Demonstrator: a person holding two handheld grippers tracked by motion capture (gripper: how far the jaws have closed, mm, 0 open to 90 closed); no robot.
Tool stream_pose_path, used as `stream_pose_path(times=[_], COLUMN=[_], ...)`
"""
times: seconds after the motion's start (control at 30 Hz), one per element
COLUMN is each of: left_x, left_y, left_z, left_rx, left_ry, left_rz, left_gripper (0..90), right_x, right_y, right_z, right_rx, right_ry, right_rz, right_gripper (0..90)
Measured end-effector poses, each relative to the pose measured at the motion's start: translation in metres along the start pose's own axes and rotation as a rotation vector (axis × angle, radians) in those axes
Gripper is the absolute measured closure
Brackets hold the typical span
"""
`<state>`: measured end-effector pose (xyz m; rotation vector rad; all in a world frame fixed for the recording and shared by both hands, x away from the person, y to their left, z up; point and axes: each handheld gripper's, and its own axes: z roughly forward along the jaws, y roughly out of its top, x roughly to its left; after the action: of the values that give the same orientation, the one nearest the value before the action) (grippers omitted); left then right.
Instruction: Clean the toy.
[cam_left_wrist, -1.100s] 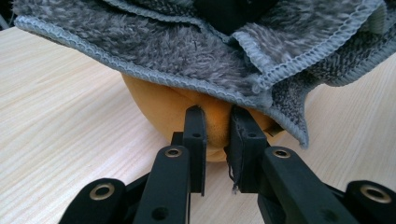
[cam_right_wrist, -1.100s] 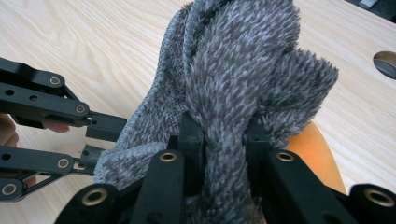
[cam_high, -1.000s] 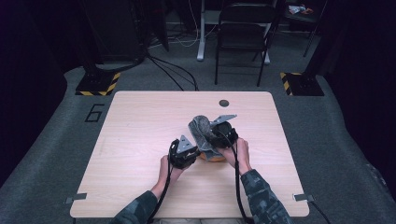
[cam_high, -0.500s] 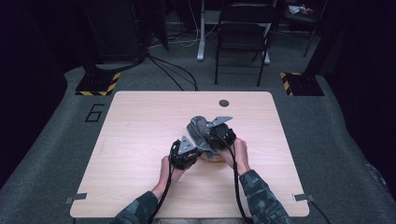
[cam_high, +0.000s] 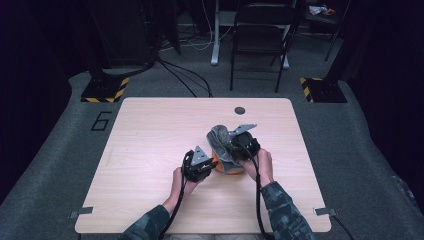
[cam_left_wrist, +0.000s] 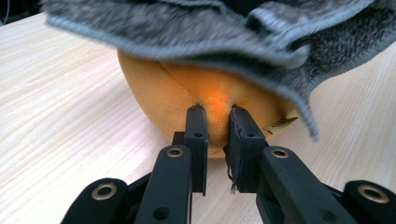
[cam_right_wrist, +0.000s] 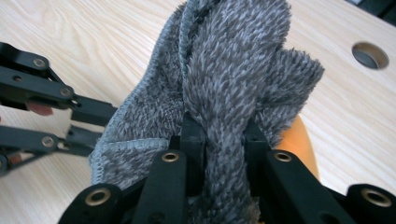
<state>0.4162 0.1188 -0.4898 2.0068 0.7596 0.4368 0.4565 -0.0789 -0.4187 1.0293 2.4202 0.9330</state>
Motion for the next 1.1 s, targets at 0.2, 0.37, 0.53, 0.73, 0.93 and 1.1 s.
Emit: stream_pose_path(times=[0.2, 0.37, 0.53, 0.73, 0.93, 1.1], left_x=[0.002, 0.003, 0.003, 0.003, 0.006, 0.007], left_y=[-0.001, -0.001, -0.002, -0.002, -0.003, -0.003], left_z=[0.000, 0.000, 0.000, 0.000, 0.000, 0.000], left_rx=[-0.002, -0.006, -0.006, -0.014, -0.010, -0.013], left_ry=[-0.007, -0.008, -0.010, -0.009, -0.026, -0.021], left_rz=[0.001, -0.007, -0.014, -0.012, -0.033, -0.034], left_gripper=[79.2, 79.1, 78.9, 78.8, 78.6, 78.5], right_x=[-0.015, -0.023, -0.034, -0.054, -0.070, -0.078], right_y=[-0.009, -0.016, -0.024, -0.040, -0.053, -0.057], right_z=[-0.006, -0.009, -0.010, -0.006, 0.003, -0.001], right_rx=[0.017, 0.033, 0.051, 0.095, 0.164, 0.150], right_ry=[-0.003, -0.023, -0.053, -0.060, -0.081, -0.096], right_rz=[0.051, 0.074, 0.095, 0.165, 0.226, 0.252], right_gripper=[76.7, 76.7, 76.6, 76.7, 76.7, 76.8])
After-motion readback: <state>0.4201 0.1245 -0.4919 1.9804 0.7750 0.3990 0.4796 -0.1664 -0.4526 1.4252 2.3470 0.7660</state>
